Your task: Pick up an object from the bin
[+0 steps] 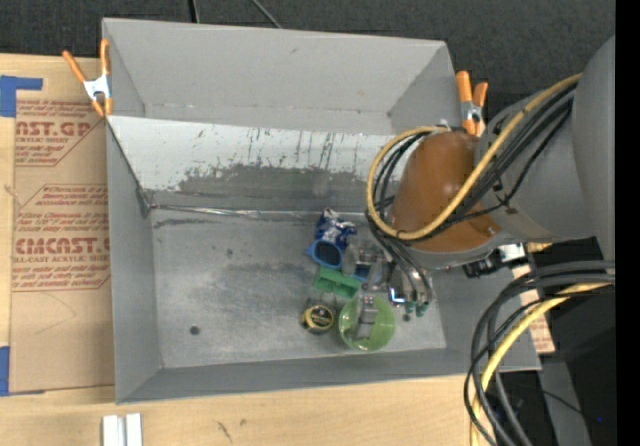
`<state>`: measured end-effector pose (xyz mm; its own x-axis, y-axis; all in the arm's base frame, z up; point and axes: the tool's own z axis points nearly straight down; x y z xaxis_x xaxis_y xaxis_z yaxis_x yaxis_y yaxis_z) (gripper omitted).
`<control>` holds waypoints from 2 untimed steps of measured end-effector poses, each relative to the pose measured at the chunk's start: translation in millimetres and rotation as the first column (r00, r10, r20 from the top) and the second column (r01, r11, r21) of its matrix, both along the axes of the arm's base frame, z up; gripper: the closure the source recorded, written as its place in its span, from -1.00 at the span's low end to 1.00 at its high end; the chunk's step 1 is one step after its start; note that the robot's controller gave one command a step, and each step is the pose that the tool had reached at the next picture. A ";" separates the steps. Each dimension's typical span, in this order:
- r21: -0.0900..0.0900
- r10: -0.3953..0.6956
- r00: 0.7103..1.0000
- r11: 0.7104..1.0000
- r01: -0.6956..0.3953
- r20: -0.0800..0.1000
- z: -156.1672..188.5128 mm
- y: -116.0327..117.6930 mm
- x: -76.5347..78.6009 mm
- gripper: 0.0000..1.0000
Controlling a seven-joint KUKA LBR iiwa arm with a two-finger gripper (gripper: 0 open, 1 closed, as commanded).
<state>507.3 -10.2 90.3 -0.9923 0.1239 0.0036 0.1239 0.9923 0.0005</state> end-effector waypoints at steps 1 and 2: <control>-0.001 0.001 1.000 1.000 -0.001 0.006 3.8 0.0 1.7 1.00; 0.000 0.011 1.000 1.000 -0.011 0.014 181.0 17.7 5.9 1.00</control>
Offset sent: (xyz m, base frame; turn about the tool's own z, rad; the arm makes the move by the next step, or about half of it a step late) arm 0.0000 0.0000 0.0000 0.0000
